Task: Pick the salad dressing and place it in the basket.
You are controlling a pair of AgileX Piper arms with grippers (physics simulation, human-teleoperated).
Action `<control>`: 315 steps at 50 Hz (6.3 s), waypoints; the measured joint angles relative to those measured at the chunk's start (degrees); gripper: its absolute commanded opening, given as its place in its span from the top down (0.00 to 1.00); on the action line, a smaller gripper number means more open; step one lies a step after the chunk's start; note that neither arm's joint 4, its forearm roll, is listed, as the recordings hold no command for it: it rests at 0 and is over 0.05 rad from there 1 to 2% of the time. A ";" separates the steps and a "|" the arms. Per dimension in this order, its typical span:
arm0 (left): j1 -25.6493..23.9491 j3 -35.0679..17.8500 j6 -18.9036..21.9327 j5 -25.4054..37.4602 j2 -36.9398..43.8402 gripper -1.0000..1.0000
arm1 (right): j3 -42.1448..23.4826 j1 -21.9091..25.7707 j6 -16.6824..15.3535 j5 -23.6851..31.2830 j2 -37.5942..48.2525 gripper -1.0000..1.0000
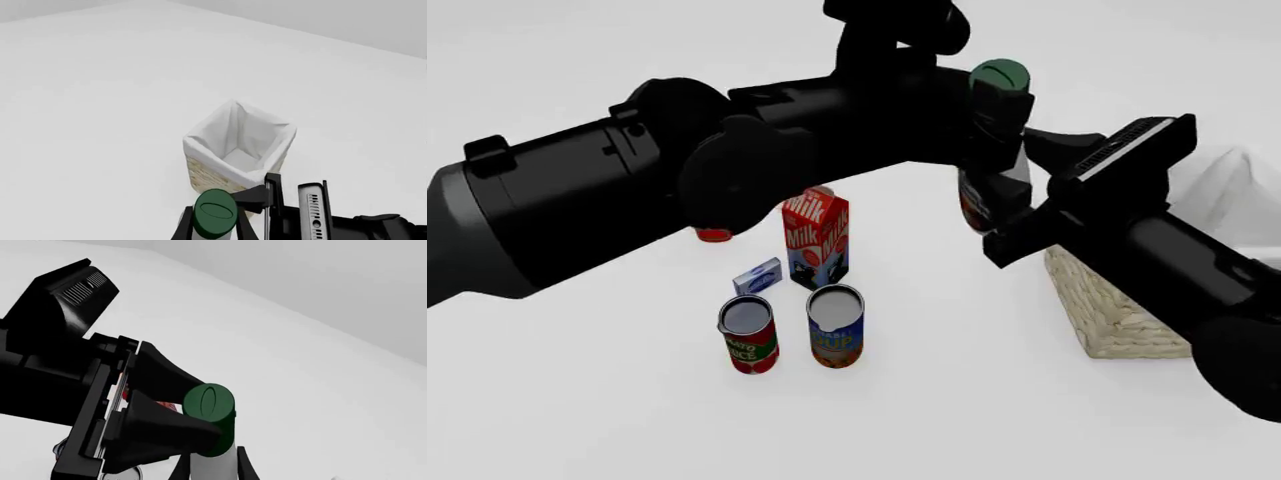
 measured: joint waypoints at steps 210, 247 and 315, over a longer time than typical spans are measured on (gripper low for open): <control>65.71 86.07 5.56 -7.04 -89.25 0.00 | -10.44 -42.78 6.97 -4.14 19.88 1.00; 65.53 86.07 5.61 -6.54 -89.25 0.00 | -8.65 -43.51 8.13 -8.16 26.65 1.00; 65.43 86.07 5.35 -6.40 -89.25 0.00 | -6.72 -40.41 9.38 -3.19 17.09 0.00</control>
